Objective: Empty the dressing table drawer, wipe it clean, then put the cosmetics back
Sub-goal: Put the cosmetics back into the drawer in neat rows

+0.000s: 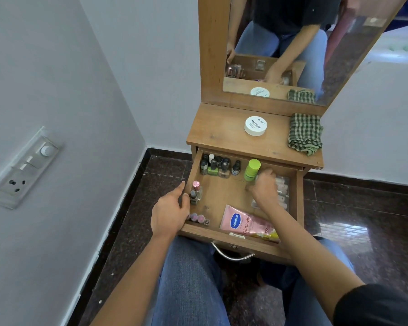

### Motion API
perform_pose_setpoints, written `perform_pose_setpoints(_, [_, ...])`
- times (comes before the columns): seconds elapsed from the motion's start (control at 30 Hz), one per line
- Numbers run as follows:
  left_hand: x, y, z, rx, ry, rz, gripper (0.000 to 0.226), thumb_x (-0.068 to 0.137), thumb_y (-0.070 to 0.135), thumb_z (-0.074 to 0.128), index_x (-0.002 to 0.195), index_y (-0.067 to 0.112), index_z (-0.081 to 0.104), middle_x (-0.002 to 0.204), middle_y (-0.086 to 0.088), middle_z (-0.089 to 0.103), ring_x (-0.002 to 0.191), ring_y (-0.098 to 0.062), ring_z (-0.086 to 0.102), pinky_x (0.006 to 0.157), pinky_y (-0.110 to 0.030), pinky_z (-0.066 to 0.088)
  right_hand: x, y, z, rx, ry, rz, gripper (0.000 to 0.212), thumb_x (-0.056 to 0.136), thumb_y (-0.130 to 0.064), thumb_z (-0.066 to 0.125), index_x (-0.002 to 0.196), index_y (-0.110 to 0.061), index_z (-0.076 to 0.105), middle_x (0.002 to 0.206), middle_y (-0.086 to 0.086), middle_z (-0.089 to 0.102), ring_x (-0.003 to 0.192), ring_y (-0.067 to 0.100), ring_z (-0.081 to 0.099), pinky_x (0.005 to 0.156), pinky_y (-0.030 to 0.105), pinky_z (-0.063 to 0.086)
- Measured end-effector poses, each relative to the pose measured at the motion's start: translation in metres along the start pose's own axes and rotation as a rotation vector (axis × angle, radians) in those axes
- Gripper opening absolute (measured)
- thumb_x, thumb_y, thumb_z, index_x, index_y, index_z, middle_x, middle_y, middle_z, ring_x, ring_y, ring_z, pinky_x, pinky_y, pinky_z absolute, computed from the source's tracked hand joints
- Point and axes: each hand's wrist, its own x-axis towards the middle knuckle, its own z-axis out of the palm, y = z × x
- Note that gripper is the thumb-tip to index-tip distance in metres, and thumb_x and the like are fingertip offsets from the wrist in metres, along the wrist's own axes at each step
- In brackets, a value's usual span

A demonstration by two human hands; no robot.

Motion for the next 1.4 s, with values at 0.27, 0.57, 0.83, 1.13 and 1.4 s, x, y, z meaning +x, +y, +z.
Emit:
perform_pose_setpoints(0.27, [-0.001,0.0,0.0,-0.002,-0.008,0.002,0.041,0.096,0.031,0.047,0.137,0.032,0.053,0.061,0.01,0.054,0.058,-0.008,0.054,0.065,-0.033,0.052,0.001,-0.037,-0.074,-0.046,0.248,-0.468,0.027,0.088,-0.014,0.058,0.114,-0.006,0.055,0.111,0.011,0.052,0.095,0.025,0.052,0.08,0.033,0.041])
perform_pose_setpoints(0.57, [-0.001,0.001,-0.001,0.002,-0.011,-0.007,0.041,0.096,0.031,0.046,0.137,0.031,0.053,0.063,0.009,0.057,0.059,-0.007,0.056,0.061,-0.03,0.049,0.084,-0.058,-0.065,-0.021,0.21,-0.182,0.082,0.071,-0.053,0.071,0.13,-0.006,0.042,0.128,0.014,0.047,0.121,0.032,0.04,0.099,0.039,0.032])
perform_pose_setpoints(0.83, [-0.001,0.001,-0.002,0.01,-0.017,-0.009,0.042,0.096,0.033,0.045,0.137,0.032,0.052,0.069,0.008,0.059,0.066,-0.011,0.059,0.067,-0.033,0.052,0.081,-0.068,-0.065,0.082,0.241,-0.105,0.076,0.071,-0.052,0.072,0.127,-0.006,0.05,0.128,0.013,0.044,0.121,0.031,0.036,0.095,0.034,0.03])
perform_pose_setpoints(1.13, [0.0,0.0,0.0,0.016,-0.011,-0.005,0.041,0.096,0.033,0.045,0.137,0.032,0.052,0.069,0.008,0.062,0.066,-0.01,0.06,0.068,-0.035,0.054,-0.024,-0.042,-0.044,0.373,0.108,-0.444,0.065,0.07,-0.035,0.081,0.124,-0.014,0.052,0.111,-0.002,0.04,0.109,0.012,0.036,0.092,0.025,0.031])
perform_pose_setpoints(1.4, [-0.001,-0.001,0.001,0.009,-0.004,-0.008,0.041,0.096,0.033,0.046,0.137,0.033,0.053,0.076,0.007,0.064,0.07,-0.009,0.06,0.068,-0.029,0.05,-0.041,-0.007,0.02,0.044,-0.239,-0.44,0.074,0.069,-0.024,0.079,0.133,-0.011,0.045,0.121,0.005,0.041,0.116,0.023,0.039,0.093,0.027,0.033])
